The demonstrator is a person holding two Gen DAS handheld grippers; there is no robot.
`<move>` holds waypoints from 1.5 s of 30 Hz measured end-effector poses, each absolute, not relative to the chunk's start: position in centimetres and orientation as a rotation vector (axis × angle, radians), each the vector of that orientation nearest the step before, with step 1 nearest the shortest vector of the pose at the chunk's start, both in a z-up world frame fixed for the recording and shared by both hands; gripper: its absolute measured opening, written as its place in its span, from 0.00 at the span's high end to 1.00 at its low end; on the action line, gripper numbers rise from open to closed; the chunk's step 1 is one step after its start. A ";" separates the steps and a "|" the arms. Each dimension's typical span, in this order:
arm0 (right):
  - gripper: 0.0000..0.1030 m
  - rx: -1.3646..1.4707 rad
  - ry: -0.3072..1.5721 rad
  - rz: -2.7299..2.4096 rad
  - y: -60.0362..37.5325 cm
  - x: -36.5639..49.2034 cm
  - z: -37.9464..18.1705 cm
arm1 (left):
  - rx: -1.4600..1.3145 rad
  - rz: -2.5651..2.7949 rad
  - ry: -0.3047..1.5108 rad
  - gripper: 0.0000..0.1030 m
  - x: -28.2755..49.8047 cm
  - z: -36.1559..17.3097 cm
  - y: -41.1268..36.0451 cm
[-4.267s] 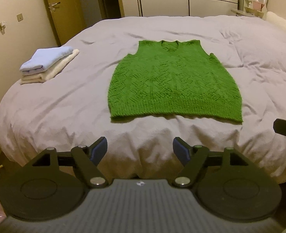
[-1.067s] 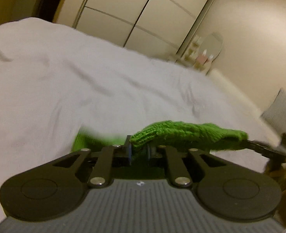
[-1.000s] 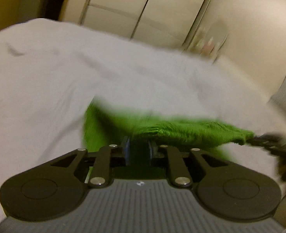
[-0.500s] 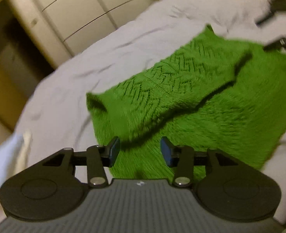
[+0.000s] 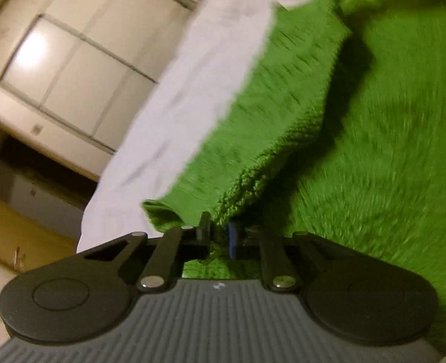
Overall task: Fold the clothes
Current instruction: 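Lift the hem with both grippers and fold it over toward the collar, then lower the folded hem onto the vest and open both grippers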
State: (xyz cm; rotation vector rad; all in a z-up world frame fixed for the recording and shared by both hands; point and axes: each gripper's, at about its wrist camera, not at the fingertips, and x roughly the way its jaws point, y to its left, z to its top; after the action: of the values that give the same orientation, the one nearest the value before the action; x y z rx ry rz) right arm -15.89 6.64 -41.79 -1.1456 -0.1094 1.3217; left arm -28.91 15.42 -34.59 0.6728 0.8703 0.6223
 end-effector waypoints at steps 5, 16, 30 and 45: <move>0.94 -1.002 -0.072 1.330 2.1 -16.5 -38.6 | 0.576 0.650 0.815 0.90 -32.0 -33.3 11.5; 0.94 -0.975 0.001 1.342 -3.3 -19.1 -39.6 | 0.487 0.715 0.815 0.90 -34.3 -34.1 7.3; 0.91 -1.034 0.069 1.336 -3.0 -19.2 -42.1 | 0.398 0.726 0.866 0.91 -34.8 -36.9 5.8; 0.36 -0.456 0.611 1.387 -2.3 -13.6 -33.7 | -0.033 0.688 0.625 0.90 -34.8 -28.4 8.2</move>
State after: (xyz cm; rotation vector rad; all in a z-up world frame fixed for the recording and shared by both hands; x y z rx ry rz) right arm -13.62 -2.30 -33.66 -0.4558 0.6112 1.3874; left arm -34.78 8.18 -28.41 -0.0329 0.6252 0.6875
